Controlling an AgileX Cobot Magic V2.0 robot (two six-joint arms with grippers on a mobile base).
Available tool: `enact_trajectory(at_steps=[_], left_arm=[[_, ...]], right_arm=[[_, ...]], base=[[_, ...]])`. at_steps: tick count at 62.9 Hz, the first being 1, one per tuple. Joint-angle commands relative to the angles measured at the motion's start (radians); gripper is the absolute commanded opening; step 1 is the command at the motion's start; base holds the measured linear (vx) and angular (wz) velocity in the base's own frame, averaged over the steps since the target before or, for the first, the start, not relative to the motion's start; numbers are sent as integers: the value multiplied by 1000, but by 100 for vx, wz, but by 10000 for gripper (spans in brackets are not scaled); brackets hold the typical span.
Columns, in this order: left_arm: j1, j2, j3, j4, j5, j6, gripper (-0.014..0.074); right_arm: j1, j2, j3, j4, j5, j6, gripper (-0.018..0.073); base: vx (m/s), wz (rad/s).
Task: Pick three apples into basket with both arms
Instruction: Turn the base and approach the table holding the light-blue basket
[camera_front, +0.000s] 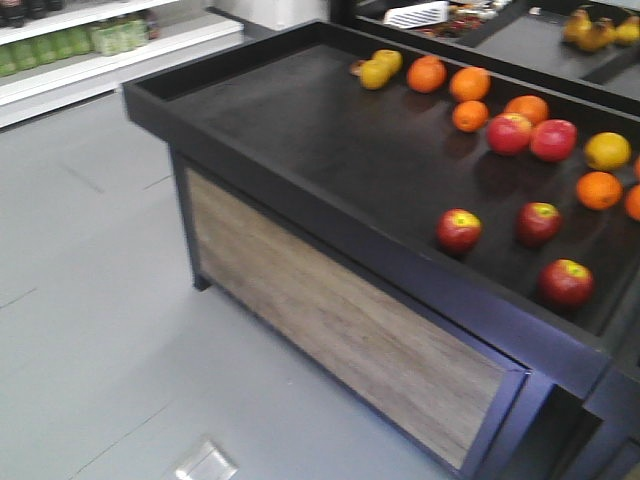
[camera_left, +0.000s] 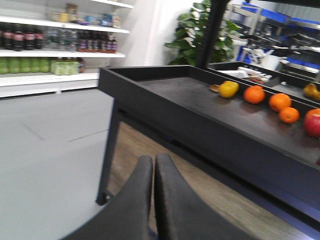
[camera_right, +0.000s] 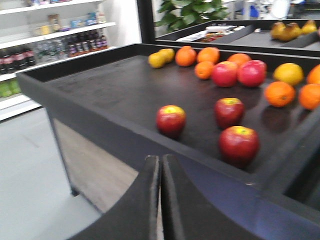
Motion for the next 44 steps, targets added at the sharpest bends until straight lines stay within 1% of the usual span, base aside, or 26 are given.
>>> enact_trajectory(at_steps=[1, 44], left_arm=[[1, -16, 9, 2, -69, -6, -6], [1, -16, 9, 2, -69, -6, -6]], right_arm=[[-6, -13, 14, -13, -77, 1, -7], [-6, -13, 14, -13, -77, 1, -7]], base=[[12, -52], [10, -50]])
